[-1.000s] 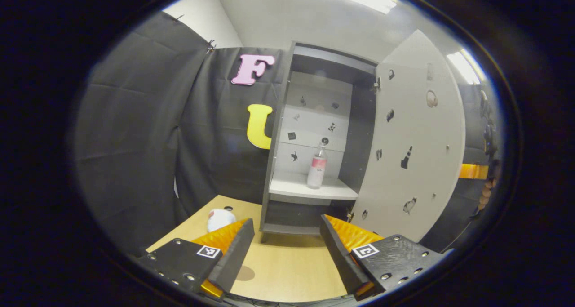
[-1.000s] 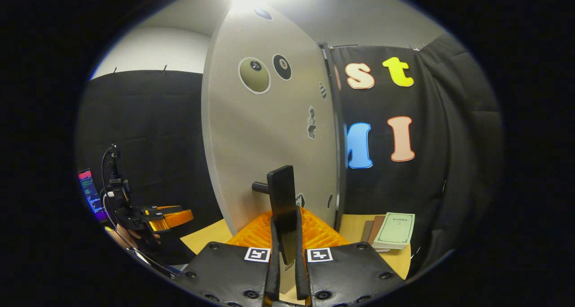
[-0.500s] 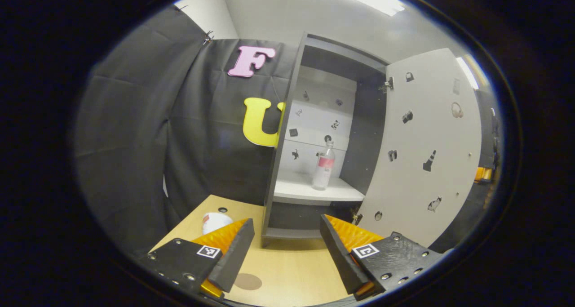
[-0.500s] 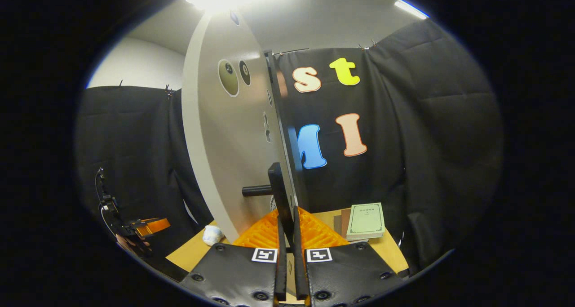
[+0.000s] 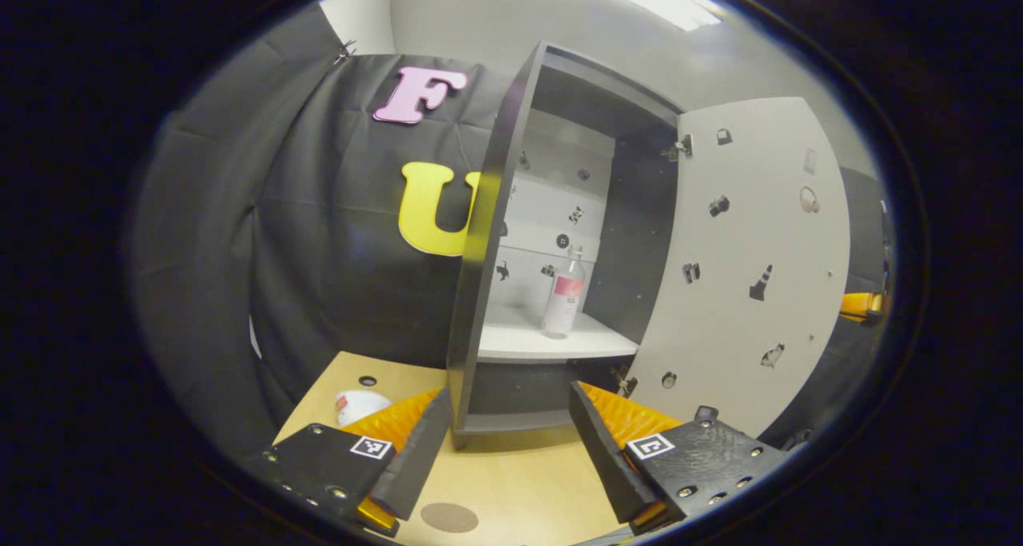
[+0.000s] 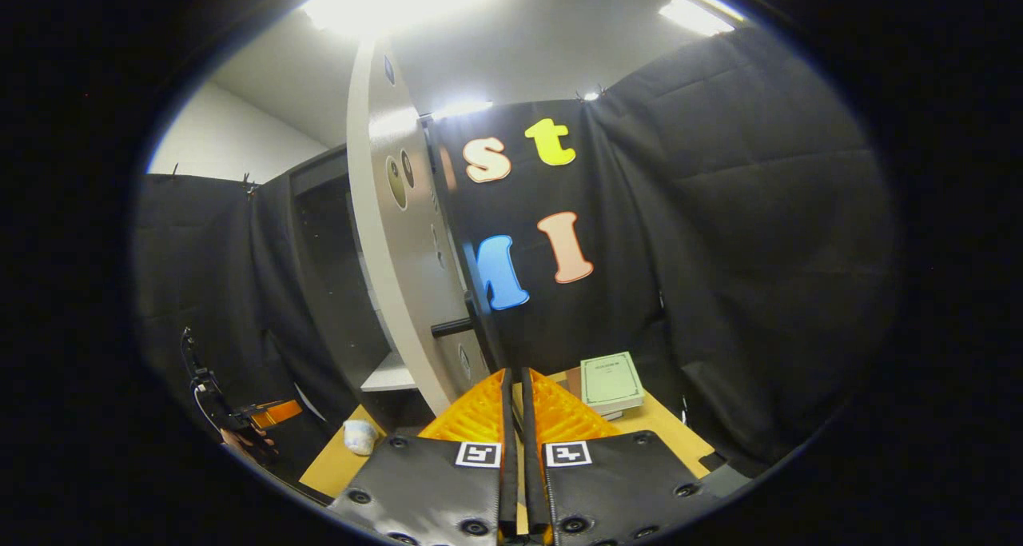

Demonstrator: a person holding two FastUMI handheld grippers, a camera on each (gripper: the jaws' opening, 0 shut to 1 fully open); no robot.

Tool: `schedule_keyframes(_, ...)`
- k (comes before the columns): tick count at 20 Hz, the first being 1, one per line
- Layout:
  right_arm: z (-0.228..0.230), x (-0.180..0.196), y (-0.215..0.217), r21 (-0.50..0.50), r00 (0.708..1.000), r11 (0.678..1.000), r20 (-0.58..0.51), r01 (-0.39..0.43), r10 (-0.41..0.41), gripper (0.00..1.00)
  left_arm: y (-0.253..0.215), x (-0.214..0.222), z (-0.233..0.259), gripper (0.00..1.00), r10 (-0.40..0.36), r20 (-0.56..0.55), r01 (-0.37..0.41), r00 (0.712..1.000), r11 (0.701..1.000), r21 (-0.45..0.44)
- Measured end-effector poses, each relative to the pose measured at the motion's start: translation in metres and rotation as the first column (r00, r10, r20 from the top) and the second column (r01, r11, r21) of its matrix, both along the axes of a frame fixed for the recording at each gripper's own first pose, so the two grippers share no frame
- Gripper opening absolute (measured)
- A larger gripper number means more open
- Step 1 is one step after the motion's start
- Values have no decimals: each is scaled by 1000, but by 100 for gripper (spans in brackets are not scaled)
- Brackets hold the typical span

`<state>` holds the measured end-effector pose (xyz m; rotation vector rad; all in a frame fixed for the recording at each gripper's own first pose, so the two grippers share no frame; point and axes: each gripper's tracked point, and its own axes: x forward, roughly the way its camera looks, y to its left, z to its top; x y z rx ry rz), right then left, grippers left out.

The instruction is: Open the cabinet door with the right hand, grasp the bottle in the cabinet with the left hand and place it on the coaster, then close the cabinet door with the right hand.

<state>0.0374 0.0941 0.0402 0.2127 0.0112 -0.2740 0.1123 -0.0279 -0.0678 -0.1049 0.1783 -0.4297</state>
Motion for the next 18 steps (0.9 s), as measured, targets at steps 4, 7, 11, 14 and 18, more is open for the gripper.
schedule_keyframes(4, 8, -11, -13, 19, 995, 995, 14, 103, -103, 6, 7, 18, 25, 89, -20, 104, 17, 994, 999, 28)
schedule_keyframes(7, 12, -1, -33, 2, 989, 989, -4, 147, -147, 6, -8, 25, 42, 89, -46, 142, 44, 989, 999, 17)
schedule_keyframes(11, 12, 36, -66, -28, 989, 988, -20, 149, -149, 6, -42, 50, 65, 90, -54, 181, 54, 982, 999, 5)
schedule_keyframes(14, 14, 64, -97, -32, 990, 990, -25, 140, -141, 11, -77, 76, 80, 92, -57, 202, 57, 978, 998, 7)
schedule_keyframes(18, 4, 102, -129, 33, 994, 995, -42, 98, -96, 20, -123, 115, 84, 90, -67, 185, 69, 980, 998, -7)
